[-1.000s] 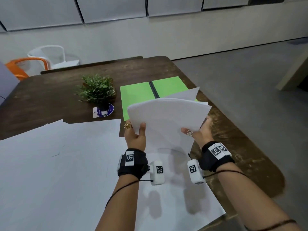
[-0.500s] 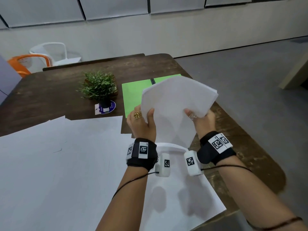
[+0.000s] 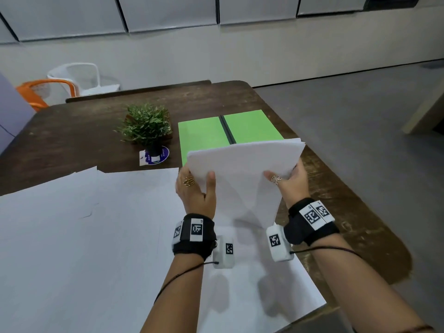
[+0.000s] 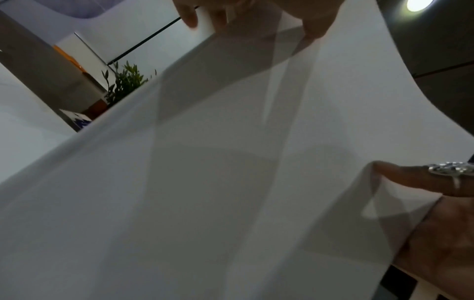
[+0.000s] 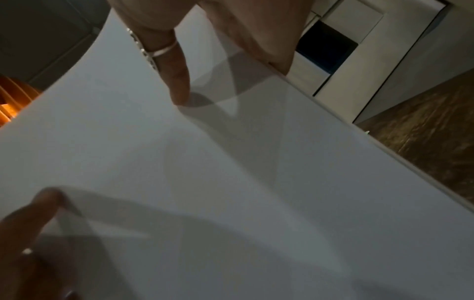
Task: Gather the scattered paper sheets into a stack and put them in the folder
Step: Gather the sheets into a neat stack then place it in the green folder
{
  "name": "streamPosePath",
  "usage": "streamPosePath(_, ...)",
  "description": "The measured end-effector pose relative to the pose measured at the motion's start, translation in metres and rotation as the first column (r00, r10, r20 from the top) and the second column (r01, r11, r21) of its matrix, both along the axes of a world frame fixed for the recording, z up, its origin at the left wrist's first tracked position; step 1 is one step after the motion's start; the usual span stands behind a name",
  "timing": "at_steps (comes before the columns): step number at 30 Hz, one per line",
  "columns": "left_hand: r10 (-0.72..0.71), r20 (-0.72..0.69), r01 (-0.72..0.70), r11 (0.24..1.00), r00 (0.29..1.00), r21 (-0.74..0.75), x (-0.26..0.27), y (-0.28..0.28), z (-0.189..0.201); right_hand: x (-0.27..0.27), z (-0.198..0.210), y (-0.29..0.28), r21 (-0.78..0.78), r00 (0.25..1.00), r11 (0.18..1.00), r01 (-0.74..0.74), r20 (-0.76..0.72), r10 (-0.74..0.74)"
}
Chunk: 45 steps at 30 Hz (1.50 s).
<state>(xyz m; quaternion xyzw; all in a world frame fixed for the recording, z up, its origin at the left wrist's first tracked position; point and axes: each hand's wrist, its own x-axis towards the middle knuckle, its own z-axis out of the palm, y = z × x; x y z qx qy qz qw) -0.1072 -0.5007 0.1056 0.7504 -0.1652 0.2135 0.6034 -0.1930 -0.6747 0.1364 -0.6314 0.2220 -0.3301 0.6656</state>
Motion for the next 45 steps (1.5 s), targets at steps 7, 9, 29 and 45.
streamPosePath(7, -0.072, -0.155, 0.057, 0.994, 0.985, -0.098, -0.007, -0.015, 0.009, 0.006, 0.0, 0.009, 0.012, 0.997, 0.998, 0.068, -0.025, -0.067)
streamPosePath(9, -0.025, -0.126, 0.02, 0.999, 0.992, -0.042, -0.01, -0.021, 0.014, 0.011, 0.003, 0.019, -0.012, 0.997, 0.997, 0.079, -0.022, -0.08)
streamPosePath(29, 0.001, -0.181, -0.013, 0.998, 0.983, -0.063, -0.005, 0.003, 0.004, -0.012, -0.002, 0.018, 0.032, 0.997, 0.999, -0.044, 0.072, 0.042)
streamPosePath(45, -0.121, -0.335, -0.019, 0.923, 0.934, -0.385, -0.011, 0.001, 0.053, -0.001, 0.055, 0.022, 0.012, 0.986, 0.989, 0.15, 0.068, -0.151)
